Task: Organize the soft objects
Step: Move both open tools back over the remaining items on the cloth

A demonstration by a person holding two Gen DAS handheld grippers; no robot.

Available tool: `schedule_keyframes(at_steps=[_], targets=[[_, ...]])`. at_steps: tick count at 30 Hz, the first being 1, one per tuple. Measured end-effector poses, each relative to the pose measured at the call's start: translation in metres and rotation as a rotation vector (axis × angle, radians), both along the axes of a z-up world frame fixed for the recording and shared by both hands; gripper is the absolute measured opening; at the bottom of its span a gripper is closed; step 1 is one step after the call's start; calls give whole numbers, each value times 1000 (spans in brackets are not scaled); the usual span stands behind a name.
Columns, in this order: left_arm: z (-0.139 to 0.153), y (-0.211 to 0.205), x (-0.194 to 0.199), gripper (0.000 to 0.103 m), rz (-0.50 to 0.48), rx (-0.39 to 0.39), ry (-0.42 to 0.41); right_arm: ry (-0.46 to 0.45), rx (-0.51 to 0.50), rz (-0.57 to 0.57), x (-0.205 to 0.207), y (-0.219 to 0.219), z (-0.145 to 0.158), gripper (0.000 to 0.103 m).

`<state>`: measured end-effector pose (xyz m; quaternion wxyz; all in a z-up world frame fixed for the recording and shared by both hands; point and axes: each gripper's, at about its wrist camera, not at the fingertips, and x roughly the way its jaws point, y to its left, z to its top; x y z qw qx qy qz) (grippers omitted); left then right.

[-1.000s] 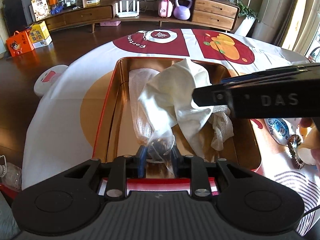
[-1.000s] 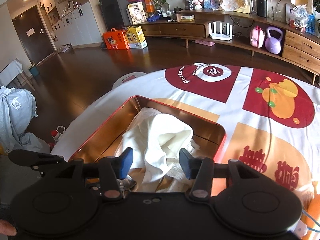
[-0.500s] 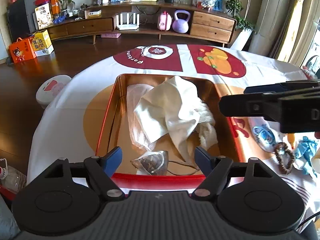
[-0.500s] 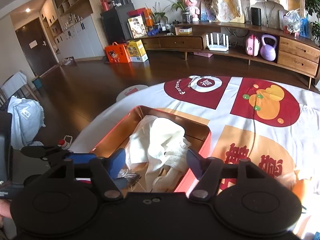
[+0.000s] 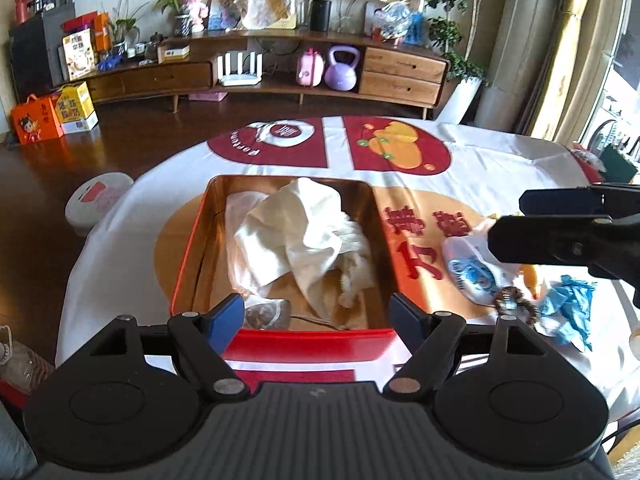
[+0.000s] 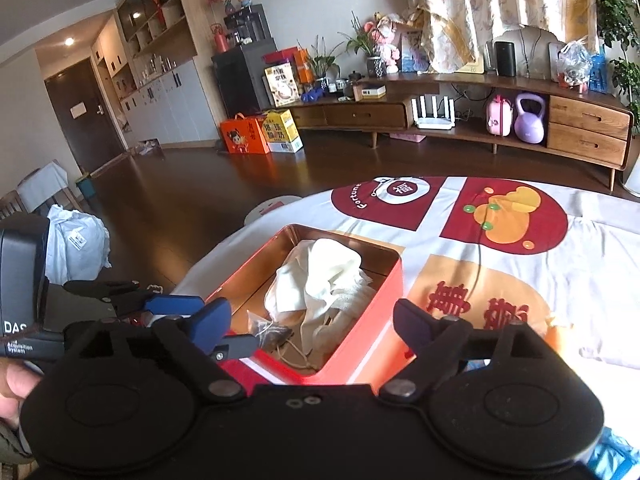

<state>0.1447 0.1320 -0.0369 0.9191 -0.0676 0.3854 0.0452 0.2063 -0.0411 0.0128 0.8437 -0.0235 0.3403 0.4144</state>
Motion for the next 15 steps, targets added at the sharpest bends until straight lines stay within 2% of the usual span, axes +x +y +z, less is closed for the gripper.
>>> schedule_keyframes(at_steps=[4,10,15], targets=[[11,-13,-10,86,-20,3,-35,-9,12,-11,-11,-22,4,96],[19,-32,-20,86,-42,-7,-69,-12,29,-52,-25,-56,4,102],[19,-47,-24,99,-50,-32,-101,-43,21,-86,-36,-87,3,103]])
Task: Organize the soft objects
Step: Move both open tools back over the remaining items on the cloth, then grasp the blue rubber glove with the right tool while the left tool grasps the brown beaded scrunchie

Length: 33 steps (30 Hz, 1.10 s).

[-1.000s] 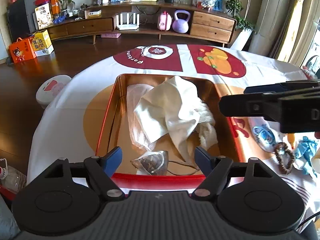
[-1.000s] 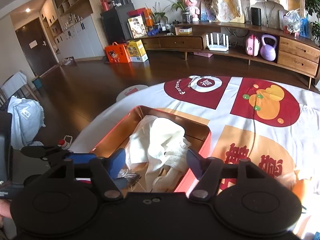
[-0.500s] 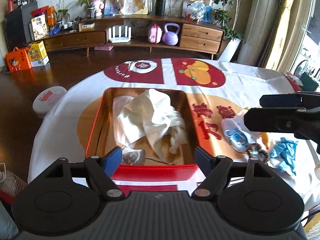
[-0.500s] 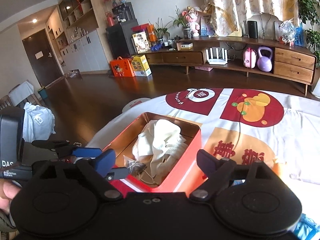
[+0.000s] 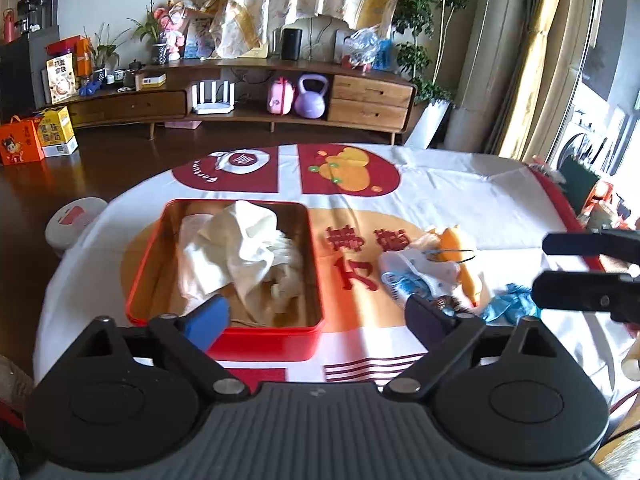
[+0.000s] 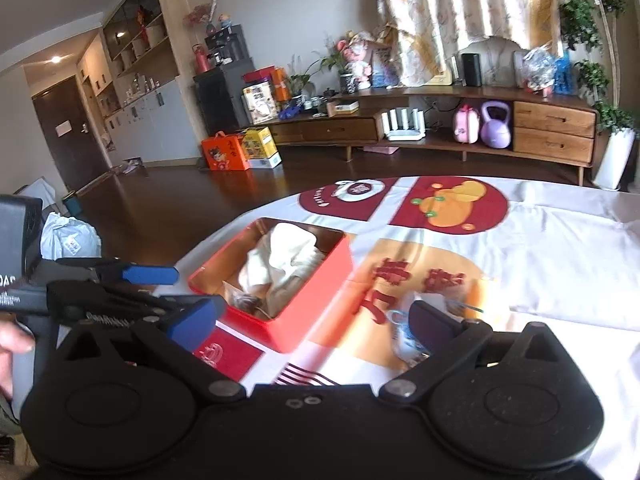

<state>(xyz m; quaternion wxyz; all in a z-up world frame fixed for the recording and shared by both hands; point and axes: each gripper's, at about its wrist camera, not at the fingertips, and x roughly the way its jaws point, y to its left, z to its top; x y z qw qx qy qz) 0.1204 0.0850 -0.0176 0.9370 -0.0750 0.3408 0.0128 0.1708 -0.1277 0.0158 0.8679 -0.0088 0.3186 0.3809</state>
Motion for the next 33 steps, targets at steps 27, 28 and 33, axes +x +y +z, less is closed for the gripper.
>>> schedule_keyframes(at_steps=[27,28,33], targets=[[-47,-115,38,101,-165,2,-1,13,-112,-338,12,-143,-70,102],[-52,-118,40,101,-161,12,9,19,-117,-347,15,-145,-74,101],[-75,-126,54,101,-143,42,41,55,-129,-370,31,-151,-93,99]])
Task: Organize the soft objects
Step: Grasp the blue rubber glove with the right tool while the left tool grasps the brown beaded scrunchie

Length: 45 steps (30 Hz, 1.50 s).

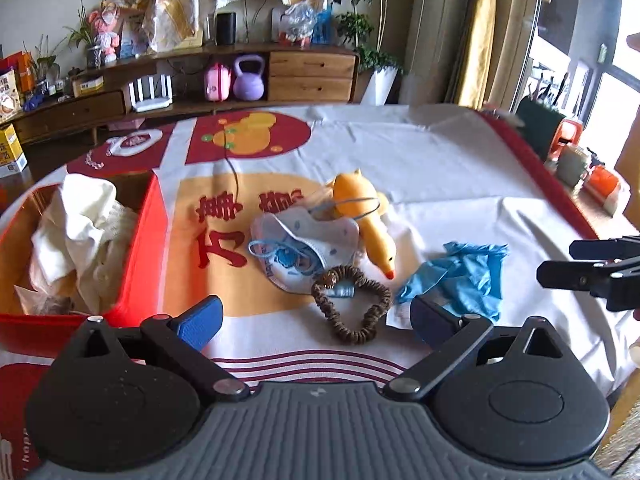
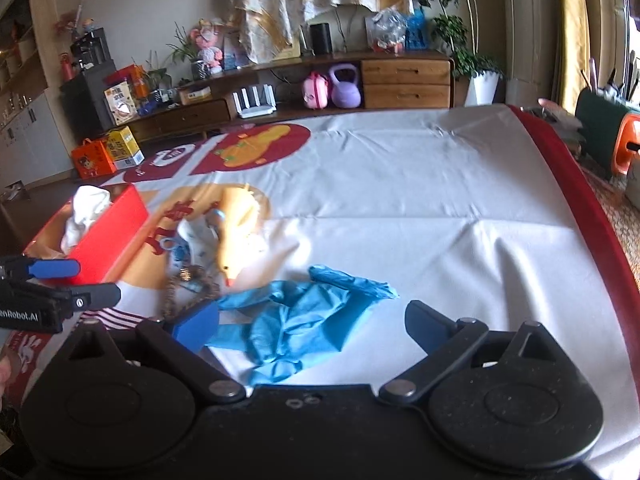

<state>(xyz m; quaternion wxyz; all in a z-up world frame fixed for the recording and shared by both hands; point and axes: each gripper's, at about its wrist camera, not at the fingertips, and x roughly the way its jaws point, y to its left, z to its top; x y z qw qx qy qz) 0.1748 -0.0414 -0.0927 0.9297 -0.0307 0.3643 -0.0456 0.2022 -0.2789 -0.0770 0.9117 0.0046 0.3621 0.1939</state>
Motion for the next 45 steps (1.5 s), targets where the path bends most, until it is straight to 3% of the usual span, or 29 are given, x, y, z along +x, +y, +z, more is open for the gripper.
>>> schedule_keyframes(at_steps=[20,24,30,34,36,41,45], targets=[[-51,-30,50,100,-67,56,68,88,-66,-39,60,23,-44,88],[-57,-27,54,99,-61,35,86,100,-74,-47,62,27,-50,84],[-60,-28,57,92,-68,52,84,103,-102,-59,66,32,-56,77],[-58,-30,56,75,-78,69,69,92,-131,-61,64,36,-57,67],[-57,-30,57,66,-81,74,62,80,-151,-63,62,39,-56,51],[-56,-27,56,34,-77,71,51,70,-175,-58,59,42,-54,26],[-55,-22,56,23,-79,49,52,61,-187,-48,56,44,-53,10]])
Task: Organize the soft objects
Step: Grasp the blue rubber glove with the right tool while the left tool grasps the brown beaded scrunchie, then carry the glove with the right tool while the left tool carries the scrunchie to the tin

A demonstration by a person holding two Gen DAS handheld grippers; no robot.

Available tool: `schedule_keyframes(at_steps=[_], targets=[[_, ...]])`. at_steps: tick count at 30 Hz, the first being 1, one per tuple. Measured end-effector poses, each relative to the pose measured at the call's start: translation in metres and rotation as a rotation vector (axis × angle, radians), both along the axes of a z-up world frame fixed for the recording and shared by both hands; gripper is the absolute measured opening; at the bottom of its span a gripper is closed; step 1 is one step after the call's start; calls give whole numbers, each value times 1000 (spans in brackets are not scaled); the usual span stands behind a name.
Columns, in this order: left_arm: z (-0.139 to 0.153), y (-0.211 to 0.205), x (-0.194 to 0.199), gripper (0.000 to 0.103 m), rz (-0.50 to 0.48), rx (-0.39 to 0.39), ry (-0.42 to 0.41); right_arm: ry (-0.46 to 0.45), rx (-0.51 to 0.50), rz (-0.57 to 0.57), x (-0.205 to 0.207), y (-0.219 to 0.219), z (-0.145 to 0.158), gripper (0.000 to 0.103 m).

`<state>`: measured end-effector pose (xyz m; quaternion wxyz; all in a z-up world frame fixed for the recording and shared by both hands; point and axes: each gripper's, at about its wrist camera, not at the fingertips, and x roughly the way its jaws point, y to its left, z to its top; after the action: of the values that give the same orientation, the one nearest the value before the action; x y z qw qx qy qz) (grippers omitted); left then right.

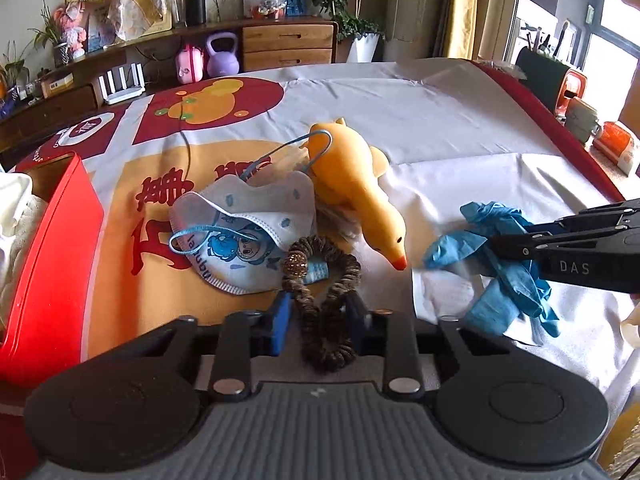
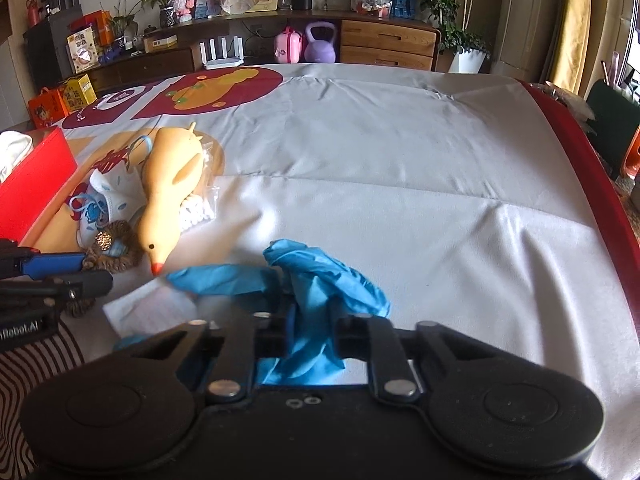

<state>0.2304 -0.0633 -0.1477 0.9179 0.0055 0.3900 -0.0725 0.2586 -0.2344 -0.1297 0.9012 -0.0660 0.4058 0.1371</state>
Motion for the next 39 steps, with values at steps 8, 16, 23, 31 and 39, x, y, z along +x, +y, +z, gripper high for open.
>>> schedule_keyframes(at_steps=[8,16,23,31,39], targets=[[5,8,-5,18,14,-21,-8,-35,77,-6,-9,-13,21,3],[18,15,-15,18,35,-49,-14,-59,192,5,-28,-25,55,2],[36,20,-26,17,35,-70,-38,-81,251,24,-43,-28,82,2],[59,33,-41,17,51,-93,-61,-100,287,52,-52,-25,107,2],[83,52,-55,17,72,-101,-75,-103,278,105,-61,-7,126,3]])
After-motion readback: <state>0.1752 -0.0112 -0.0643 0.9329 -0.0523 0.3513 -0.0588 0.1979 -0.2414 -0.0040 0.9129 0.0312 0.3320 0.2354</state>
